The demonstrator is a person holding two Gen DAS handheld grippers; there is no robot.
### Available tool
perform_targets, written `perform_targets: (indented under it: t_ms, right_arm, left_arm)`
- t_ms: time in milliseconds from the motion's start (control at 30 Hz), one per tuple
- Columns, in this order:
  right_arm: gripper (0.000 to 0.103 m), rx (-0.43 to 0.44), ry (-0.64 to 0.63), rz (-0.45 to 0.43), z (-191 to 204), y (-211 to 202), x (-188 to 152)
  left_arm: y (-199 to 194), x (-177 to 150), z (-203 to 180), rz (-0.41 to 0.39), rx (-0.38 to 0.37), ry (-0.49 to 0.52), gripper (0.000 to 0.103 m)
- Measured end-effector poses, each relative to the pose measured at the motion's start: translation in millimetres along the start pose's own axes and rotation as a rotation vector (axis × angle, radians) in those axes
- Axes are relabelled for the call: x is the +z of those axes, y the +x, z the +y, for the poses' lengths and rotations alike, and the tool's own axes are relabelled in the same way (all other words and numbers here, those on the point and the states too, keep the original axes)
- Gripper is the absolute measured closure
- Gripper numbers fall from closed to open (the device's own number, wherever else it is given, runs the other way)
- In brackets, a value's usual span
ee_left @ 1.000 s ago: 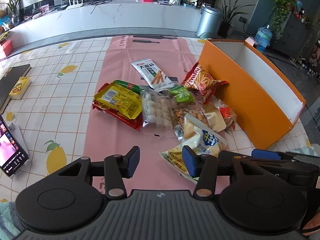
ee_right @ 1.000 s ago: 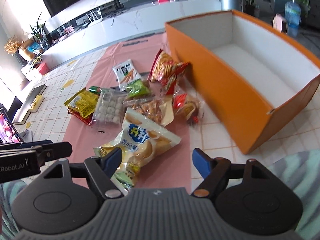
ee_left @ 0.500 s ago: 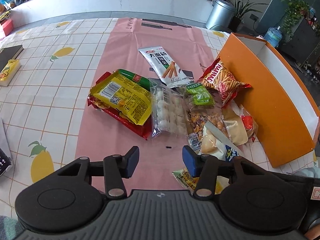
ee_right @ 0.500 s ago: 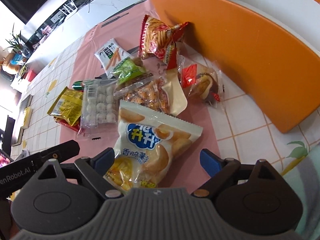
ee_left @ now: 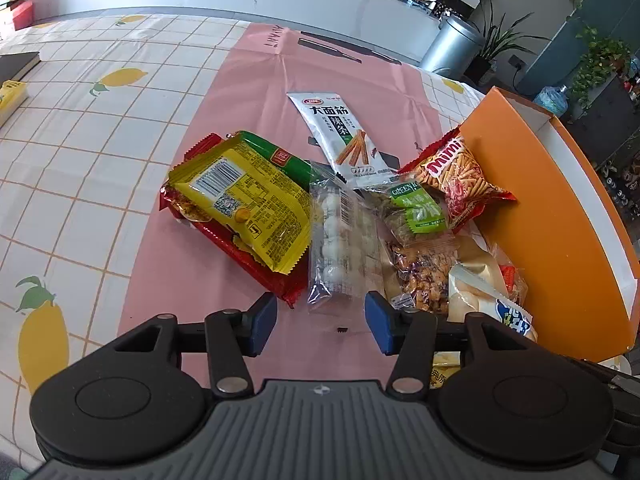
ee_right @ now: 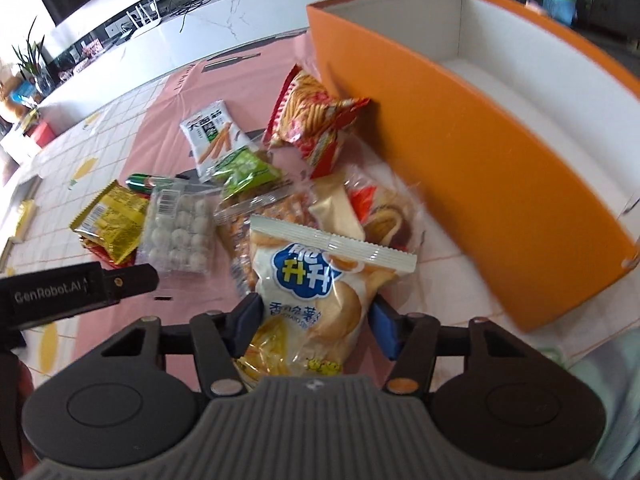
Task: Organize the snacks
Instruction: 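Grasp the blue-labelled bread bag with the right gripper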
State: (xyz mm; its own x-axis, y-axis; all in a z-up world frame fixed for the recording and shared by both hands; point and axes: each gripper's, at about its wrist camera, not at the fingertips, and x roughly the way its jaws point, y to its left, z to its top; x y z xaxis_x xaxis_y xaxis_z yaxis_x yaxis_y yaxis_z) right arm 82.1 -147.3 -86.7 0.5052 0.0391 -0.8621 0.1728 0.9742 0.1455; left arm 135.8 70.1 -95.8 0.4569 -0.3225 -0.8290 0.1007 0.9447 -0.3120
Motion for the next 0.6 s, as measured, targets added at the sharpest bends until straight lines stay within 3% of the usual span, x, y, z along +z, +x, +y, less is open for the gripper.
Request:
perform_targets:
  t_ms: [233,333,600]
  right_arm:
    - [0.046,0.021,0.033,0.009,-15.4,4.4,1.7]
    - [0.046,0.025,0.036,0.008,-15.8,2.7,-0.7]
    - [0.046,0.048,0.054,0.007,-21.6,1.5,-1.9]
  left_arm:
    - [17.5,-3.8,-3.3,0.0,-0.024,0.009,0.044]
    - [18.8,-5.8,-4.7,-0.017,-0.039,0.018,0.057]
    - [9.6,-10.3,-7.2,-0.045,-0.037,0.027,0.064]
